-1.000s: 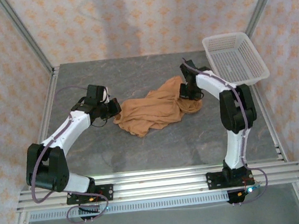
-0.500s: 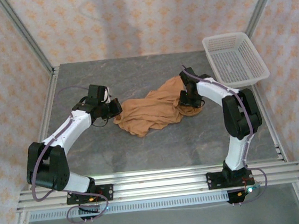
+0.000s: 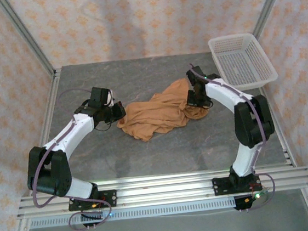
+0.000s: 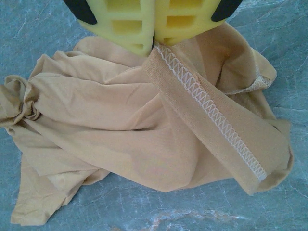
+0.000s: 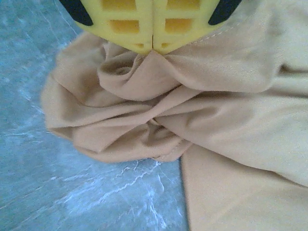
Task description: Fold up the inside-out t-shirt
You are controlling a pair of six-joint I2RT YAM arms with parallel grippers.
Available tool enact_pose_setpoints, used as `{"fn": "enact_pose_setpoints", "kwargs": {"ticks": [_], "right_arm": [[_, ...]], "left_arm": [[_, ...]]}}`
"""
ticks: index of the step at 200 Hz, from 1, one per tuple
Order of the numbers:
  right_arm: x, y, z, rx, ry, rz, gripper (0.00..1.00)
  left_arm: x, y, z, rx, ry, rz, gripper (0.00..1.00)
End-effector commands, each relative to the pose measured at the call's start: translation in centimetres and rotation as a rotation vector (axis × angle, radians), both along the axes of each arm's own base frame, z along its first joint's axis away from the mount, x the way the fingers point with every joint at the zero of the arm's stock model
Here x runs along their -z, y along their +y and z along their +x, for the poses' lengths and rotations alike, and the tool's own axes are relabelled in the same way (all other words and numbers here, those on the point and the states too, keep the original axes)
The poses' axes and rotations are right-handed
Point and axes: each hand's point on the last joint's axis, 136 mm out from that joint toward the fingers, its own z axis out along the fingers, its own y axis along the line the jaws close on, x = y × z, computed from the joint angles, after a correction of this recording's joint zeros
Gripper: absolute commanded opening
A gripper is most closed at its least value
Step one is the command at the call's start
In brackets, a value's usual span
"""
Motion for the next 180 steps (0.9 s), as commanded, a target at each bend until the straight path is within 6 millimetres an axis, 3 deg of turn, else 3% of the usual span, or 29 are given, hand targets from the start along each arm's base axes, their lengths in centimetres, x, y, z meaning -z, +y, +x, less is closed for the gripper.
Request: {"fn": "enact_pose_setpoints", "kwargs": {"ticks": [1, 37, 58, 84, 110, 126, 135, 147, 158, 171, 180], "right_arm": [[-5.9, -0.5, -0.5, -0.012, -0.095, 0.001, 0.00], [-10.1, 0.0, -1.2, -0.024, -0.157, 0.064, 0.00], [-13.0, 1.4, -1.8, -0.040, -0.182, 0.184, 0.00], [-17.6, 4.5, -2.3, -0.058, -0.219, 0.531, 0.00], [-22.0, 6.1, -2.5, -0.053, -0.247, 0.869, 0.00], [-23.6, 6.8, -3.0, -0.065, -0.250, 0.997, 0.00], [-22.7, 6.4, -3.2, -0.046, -0.244, 0.967, 0.00], [-19.5, 5.7, -3.9, -0.010, -0.218, 0.858, 0.02], [-15.0, 6.1, -5.5, -0.019, -0.141, 0.764, 0.06], [-8.5, 7.3, -9.0, -0.069, 0.048, 0.674, 0.09], [-5.2, 7.6, -11.5, -0.097, 0.164, 0.609, 0.10]], "left_arm": [[-0.8, -0.2, 0.8, 0.003, -0.022, 0.008, 0.00], [-1.0, -0.2, 0.9, 0.004, -0.025, 0.011, 0.00], [-1.0, -0.1, 0.9, 0.005, -0.023, 0.020, 0.00], [-0.8, 0.2, 0.9, 0.004, -0.020, 0.036, 0.00], [-0.7, 0.3, 1.0, 0.006, -0.017, 0.050, 0.00], [-0.7, 0.7, 1.0, 0.001, -0.016, 0.061, 0.00], [-0.7, 0.9, 1.0, -0.002, -0.016, 0.062, 0.00], [-0.7, 1.0, 1.1, -0.005, -0.017, 0.059, 0.00], [-0.8, 1.1, 1.2, -0.008, -0.019, 0.056, 0.00], [-0.7, 1.1, 1.2, -0.010, -0.019, 0.053, 0.00], [-0.7, 1.1, 1.2, -0.009, -0.018, 0.053, 0.00]]}}
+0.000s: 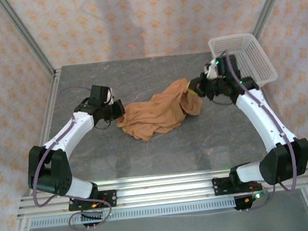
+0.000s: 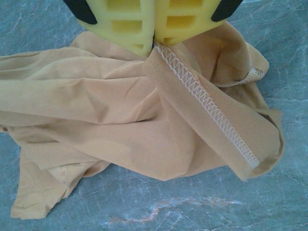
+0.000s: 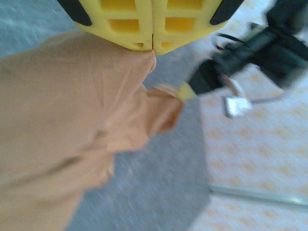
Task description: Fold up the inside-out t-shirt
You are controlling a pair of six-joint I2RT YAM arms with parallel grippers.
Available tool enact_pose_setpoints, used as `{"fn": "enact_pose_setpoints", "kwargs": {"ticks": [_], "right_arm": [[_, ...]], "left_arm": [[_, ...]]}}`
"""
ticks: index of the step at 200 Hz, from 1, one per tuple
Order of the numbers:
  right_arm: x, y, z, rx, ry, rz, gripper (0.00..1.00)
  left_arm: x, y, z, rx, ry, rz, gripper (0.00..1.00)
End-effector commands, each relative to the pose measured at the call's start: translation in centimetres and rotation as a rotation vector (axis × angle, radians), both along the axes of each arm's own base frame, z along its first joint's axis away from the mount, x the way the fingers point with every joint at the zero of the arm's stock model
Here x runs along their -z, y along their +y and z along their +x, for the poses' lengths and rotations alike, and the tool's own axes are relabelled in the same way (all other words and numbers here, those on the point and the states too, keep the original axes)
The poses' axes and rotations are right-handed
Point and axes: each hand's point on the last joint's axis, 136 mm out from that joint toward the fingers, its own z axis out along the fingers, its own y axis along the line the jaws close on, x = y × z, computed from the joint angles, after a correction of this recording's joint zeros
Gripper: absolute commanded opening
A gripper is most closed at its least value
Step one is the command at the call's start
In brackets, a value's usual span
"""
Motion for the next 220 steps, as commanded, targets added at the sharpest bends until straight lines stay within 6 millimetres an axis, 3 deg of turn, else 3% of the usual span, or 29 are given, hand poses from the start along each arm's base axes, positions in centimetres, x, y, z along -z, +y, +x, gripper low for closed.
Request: {"fn": "enact_pose_setpoints", "kwargs": {"ticks": [1, 10, 17, 27, 35, 49, 71, 129, 156, 191, 209, 220], "right_arm": [[9.9, 0.9, -5.9, -0.153, 0.264, -0.183, 0.10], [11.9, -0.6, -7.2, -0.142, 0.311, -0.305, 0.12], [12.3, -2.4, -7.2, -0.097, 0.296, -0.409, 0.22], [11.8, -5.4, -6.7, -0.003, 0.238, -0.559, 0.39], [10.7, -7.6, -6.1, 0.072, 0.188, -0.660, 0.42], [9.3, -8.7, -5.5, 0.121, 0.129, -0.702, 0.49], [10.2, -7.2, -5.6, 0.073, 0.157, -0.642, 0.55], [17.3, -0.9, -7.8, -0.065, 0.266, -0.527, 0.50], [19.4, 0.3, -7.8, -0.075, 0.281, -0.532, 0.51], [21.6, 0.3, -6.1, -0.034, 0.282, -0.576, 0.53], [22.4, 0.0, -4.6, 0.004, 0.256, -0.603, 0.41], [22.6, 0.0, -3.6, 0.018, 0.245, -0.602, 0.20]], "left_arm": [[-0.1, 0.6, 0.5, -0.007, -0.001, 0.025, 0.00], [-0.1, 0.6, 0.6, -0.007, -0.001, 0.026, 0.00], [0.0, 0.7, 0.6, -0.008, 0.001, 0.027, 0.00], [0.0, 0.6, 0.7, -0.004, 0.004, 0.027, 0.00], [-0.1, 0.6, 0.8, -0.001, 0.006, 0.023, 0.00], [-0.4, 0.5, 0.8, 0.003, 0.005, 0.021, 0.00], [-0.7, 0.6, 0.8, 0.001, 0.000, 0.026, 0.00], [-0.2, 1.1, 0.4, -0.013, 0.016, -0.011, 0.00], [-0.8, 2.1, 0.2, -0.037, 0.006, -0.023, 0.00], [-1.4, 3.3, -0.4, -0.064, 0.007, -0.051, 0.00], [-1.6, 4.0, -0.5, -0.089, 0.004, -0.078, 0.00], [-1.9, 4.3, -0.5, -0.102, -0.002, -0.101, 0.00]]}}
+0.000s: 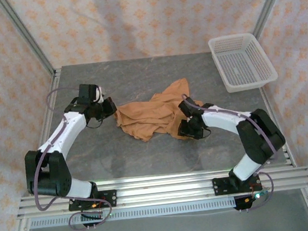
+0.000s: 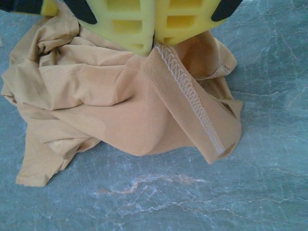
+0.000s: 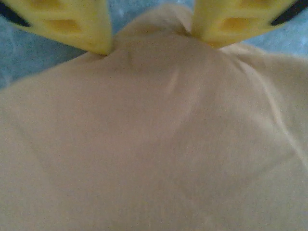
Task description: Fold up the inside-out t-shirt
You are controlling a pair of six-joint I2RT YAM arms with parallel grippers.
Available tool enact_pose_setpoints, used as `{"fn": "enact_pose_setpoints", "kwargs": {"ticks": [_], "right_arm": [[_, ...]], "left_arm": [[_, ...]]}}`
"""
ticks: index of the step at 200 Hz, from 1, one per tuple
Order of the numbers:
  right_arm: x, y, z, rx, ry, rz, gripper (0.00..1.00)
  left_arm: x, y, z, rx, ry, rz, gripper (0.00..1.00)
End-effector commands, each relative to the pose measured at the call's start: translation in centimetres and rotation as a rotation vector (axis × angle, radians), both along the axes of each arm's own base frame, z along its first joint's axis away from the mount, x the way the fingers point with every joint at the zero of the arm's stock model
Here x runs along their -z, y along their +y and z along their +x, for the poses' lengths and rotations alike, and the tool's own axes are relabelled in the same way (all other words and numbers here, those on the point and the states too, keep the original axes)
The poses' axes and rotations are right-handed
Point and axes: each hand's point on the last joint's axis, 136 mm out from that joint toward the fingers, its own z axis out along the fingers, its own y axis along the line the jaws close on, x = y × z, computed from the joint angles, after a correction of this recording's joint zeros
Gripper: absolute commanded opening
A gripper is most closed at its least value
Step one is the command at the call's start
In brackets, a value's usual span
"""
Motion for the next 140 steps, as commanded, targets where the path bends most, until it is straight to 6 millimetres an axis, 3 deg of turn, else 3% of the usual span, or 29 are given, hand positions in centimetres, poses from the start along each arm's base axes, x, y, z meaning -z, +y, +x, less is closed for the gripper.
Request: {"fn": "enact_pose_setpoints", "kwargs": {"ticks": [1, 11, 31, 68, 84, 105, 124, 140], "right_arm": [[0.1, -0.1, 3.3, 0.055, -0.094, -0.026, 0.18], [-0.4, -0.4, 4.2, 0.064, -0.107, -0.032, 0.00], [-4.2, -1.9, 5.7, 0.068, -0.161, -0.055, 0.00], [-17.6, -7.2, 9.3, 0.161, -0.426, -0.034, 0.00], [-24.1, -8.8, 10.8, 0.201, -0.554, 0.001, 0.00], [-32.2, -10.5, 12.3, 0.234, -0.713, 0.023, 0.00], [-38.9, -12.3, 12.3, 0.274, -0.836, 0.028, 0.00], [-43.3, -13.9, 11.5, 0.315, -0.936, 0.033, 0.00]], "left_arm": [[-0.6, 0.5, -0.9, -0.015, 0.002, -0.051, 0.00], [-1.0, 0.7, -0.8, -0.024, -0.006, -0.072, 0.00], [-2.2, 1.1, -0.7, -0.032, -0.028, -0.088, 0.00], [-7.3, 2.3, 1.2, -0.076, -0.133, -0.114, 0.00], [-10.9, 2.9, 2.7, -0.105, -0.201, -0.143, 0.00], [-17.4, 4.1, 4.8, -0.139, -0.320, -0.165, 0.00], [-23.9, 6.1, 5.7, -0.185, -0.433, -0.186, 0.00], [-28.8, 8.3, 5.7, -0.238, -0.533, -0.206, 0.00]]}}
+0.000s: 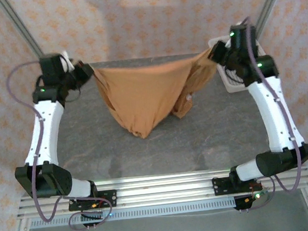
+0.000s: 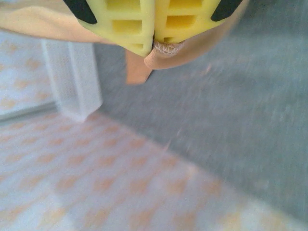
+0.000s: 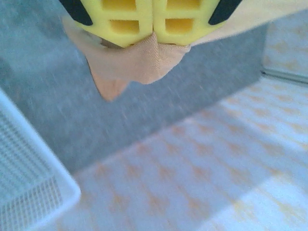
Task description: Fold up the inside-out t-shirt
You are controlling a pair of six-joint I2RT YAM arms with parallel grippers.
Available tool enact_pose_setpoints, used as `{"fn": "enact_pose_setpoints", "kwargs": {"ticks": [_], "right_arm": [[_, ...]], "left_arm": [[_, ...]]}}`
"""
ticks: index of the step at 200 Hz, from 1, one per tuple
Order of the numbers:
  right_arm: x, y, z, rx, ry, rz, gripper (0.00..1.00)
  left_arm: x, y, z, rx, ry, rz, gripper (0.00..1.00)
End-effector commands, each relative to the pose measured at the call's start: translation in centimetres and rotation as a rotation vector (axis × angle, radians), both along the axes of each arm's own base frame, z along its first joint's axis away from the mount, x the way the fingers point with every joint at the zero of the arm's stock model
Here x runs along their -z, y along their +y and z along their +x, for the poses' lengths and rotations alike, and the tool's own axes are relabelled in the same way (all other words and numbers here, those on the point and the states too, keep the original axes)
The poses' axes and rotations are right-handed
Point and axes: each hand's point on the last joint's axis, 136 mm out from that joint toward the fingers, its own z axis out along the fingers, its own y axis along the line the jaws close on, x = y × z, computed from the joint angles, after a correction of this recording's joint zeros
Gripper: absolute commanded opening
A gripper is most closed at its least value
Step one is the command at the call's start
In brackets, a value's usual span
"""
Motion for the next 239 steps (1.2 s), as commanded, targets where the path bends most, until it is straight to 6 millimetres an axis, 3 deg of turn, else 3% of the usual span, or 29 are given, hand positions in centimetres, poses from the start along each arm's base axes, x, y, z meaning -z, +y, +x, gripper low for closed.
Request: {"fn": "enact_pose_setpoints", "kwargs": {"ticks": [1, 17, 29, 44, 58, 70, 93, 121, 142, 164, 179, 220, 239], "right_arm": [[-3.1, -2.6, -1.7, 0.060, -0.023, -0.050, 0.00], [-5.8, -3.9, -2.7, 0.094, -0.090, -0.047, 0.00], [-6.7, -4.0, -3.1, 0.096, -0.112, -0.041, 0.00], [-7.0, -3.7, -3.5, 0.076, -0.124, -0.025, 0.00], [-6.5, -3.0, -3.8, 0.047, -0.118, 0.005, 0.00], [-5.8, -2.5, -4.1, 0.027, -0.110, 0.029, 0.00], [-2.3, -2.5, -4.5, 0.027, -0.047, 0.039, 0.00], [3.9, -2.2, -4.9, 0.021, 0.076, 0.041, 0.00], [9.2, -2.2, -4.0, 0.023, 0.177, 0.036, 0.00], [14.2, -2.0, -2.0, 0.026, 0.281, 0.025, 0.00], [16.9, -2.2, -0.3, 0.042, 0.335, 0.007, 0.00], [22.5, -3.2, 3.6, 0.097, 0.442, -0.061, 0.00], [24.3, -2.8, 4.8, 0.082, 0.486, -0.056, 0.00]], "left_arm": [[-6.7, 2.7, -0.5, -0.073, -0.111, -0.060, 0.00], [-10.2, 4.5, -1.0, -0.115, -0.180, -0.076, 0.00], [-11.5, 4.9, -1.5, -0.118, -0.205, -0.081, 0.00], [-11.9, 4.5, -1.9, -0.098, -0.210, -0.083, 0.00], [-10.8, 3.8, -2.0, -0.067, -0.194, -0.106, 0.00], [-8.9, 2.9, -2.1, -0.040, -0.164, -0.105, 0.00], [-3.7, 0.8, -2.8, 0.013, -0.065, -0.064, 0.00], [3.4, -1.1, -4.0, 0.054, 0.071, -0.023, 0.00], [9.9, -2.8, -3.4, 0.090, 0.189, -0.020, 0.00], [16.4, -3.8, -1.3, 0.107, 0.312, 0.003, 0.00], [19.5, -4.3, 0.8, 0.118, 0.370, 0.004, 0.00], [23.8, -4.2, 6.5, 0.110, 0.448, 0.030, 0.00], [25.8, -4.1, 7.8, 0.143, 0.494, 0.071, 0.01]]}}
